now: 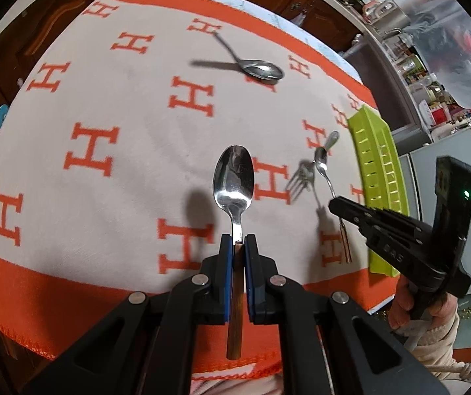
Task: Organize utensils
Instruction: 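Carry both spoons to the green tray and open both grippers, then grasp the metal fork with the right gripper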
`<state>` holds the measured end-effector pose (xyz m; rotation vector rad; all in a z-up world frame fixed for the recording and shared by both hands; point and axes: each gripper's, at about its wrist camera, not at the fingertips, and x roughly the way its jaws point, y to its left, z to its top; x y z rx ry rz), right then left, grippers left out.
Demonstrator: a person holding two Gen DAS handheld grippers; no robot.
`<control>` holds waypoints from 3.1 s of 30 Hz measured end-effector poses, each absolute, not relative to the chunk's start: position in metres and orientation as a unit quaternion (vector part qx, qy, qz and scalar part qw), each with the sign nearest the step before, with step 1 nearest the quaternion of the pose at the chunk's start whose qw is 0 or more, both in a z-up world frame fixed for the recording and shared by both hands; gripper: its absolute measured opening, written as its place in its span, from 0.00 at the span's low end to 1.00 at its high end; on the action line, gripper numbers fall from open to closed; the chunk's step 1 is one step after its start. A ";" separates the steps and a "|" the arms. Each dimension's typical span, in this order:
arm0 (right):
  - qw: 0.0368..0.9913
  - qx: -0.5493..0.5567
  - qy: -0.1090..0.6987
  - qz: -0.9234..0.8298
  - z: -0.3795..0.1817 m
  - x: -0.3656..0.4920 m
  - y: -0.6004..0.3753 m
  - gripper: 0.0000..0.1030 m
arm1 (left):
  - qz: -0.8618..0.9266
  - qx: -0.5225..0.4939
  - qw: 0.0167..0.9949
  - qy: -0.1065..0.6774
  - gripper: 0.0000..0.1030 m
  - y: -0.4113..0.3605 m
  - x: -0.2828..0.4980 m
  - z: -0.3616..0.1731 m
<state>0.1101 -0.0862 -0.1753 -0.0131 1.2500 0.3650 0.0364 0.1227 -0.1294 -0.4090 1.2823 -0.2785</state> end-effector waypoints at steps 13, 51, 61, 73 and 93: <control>0.860 0.012 0.510 0.035 -0.088 0.067 -0.220 0.04 | -0.240 -0.130 0.794 0.543 0.04 -0.011 0.080 -0.055; 0.861 0.097 0.498 -0.042 -0.098 0.039 -0.323 0.06 | -0.260 -0.031 0.760 0.595 0.21 -0.155 0.088 -0.091; 0.865 0.075 0.496 -0.020 -0.090 0.039 -0.290 0.06 | -0.243 0.003 0.789 0.565 0.22 -0.134 0.074 -0.079; 0.867 0.060 0.495 -0.015 -0.079 0.034 -0.276 0.06 | -0.248 -0.007 0.791 0.560 0.29 -0.124 0.066 -0.076; 0.851 0.019 0.522 0.065 -0.086 0.062 -0.196 0.06 | -0.127 -0.025 0.844 0.520 0.53 0.001 0.072 -0.074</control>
